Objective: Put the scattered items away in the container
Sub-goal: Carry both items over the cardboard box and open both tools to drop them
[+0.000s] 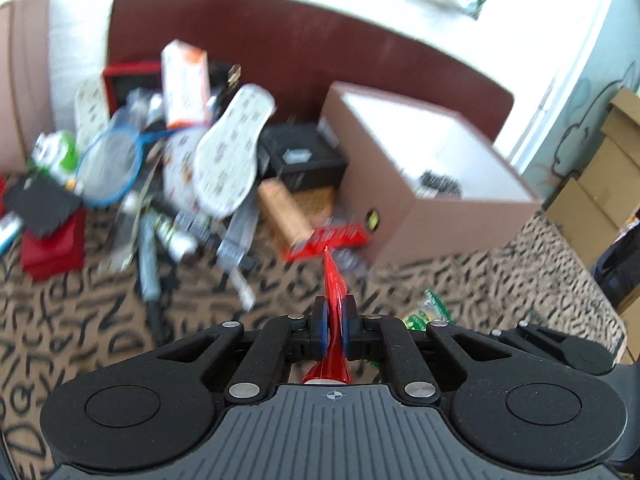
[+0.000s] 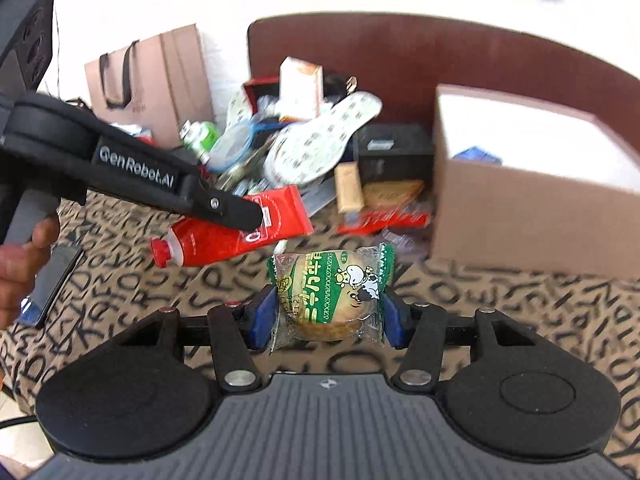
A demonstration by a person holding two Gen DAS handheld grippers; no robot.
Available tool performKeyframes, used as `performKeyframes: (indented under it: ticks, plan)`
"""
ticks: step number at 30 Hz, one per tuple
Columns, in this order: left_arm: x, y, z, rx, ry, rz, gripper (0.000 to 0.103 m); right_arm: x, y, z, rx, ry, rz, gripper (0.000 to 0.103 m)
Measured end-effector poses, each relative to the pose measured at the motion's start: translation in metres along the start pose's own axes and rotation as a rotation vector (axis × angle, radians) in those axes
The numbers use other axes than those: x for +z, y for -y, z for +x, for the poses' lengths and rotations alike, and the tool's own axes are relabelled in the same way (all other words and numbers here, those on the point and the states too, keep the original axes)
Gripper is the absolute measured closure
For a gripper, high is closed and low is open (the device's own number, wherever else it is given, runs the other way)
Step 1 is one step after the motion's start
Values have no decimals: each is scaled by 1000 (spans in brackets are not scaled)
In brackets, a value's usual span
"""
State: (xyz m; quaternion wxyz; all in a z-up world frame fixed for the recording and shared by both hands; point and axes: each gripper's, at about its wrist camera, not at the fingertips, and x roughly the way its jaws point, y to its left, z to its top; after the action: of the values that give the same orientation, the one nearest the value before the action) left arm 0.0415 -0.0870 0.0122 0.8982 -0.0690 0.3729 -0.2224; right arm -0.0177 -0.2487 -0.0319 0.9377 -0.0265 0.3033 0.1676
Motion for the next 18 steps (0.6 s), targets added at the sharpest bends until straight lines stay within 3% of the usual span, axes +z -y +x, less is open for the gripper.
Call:
performKeyframes:
  ticks: [9,18]
  plan:
    - [64,57,9,-82,105,109,101,40,47,-22,-109,134,20,44]
    - [112,98,63,-146,101,123,101,76,115,-13,-260,184,43,44]
